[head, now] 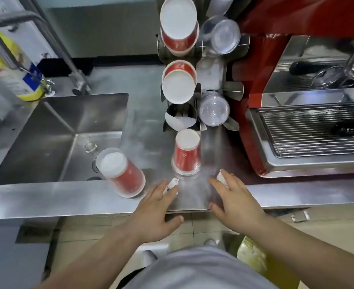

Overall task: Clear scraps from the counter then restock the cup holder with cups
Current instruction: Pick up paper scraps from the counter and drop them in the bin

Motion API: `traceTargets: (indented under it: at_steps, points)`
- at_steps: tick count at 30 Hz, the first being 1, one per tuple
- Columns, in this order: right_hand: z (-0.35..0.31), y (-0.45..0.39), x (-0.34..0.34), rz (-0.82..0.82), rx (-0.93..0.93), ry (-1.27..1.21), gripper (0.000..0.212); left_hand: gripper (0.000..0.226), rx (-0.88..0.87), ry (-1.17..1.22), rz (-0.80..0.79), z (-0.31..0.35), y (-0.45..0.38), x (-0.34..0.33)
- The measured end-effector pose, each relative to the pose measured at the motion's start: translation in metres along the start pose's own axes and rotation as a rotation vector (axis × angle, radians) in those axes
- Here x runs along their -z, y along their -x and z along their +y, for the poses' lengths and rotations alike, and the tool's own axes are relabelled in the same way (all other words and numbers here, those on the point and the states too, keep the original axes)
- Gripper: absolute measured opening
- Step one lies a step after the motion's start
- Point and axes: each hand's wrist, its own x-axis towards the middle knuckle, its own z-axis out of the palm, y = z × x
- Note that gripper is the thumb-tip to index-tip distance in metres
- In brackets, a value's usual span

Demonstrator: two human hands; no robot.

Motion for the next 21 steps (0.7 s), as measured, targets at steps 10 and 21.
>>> traceTargets:
  at_steps: [10,21]
  points:
    - [0.015,-0.024,0.003,-0.011,-0.048,-0.030,0.063,0.087,0.047,-0.124,-0.047,-0.006,-0.023,0.006]
    - [0.021,-0.041,-0.001,-0.053,-0.074,-0.003,0.062,0.087,0.056,-0.134,-0.004,0.002,-0.031,-0.005]
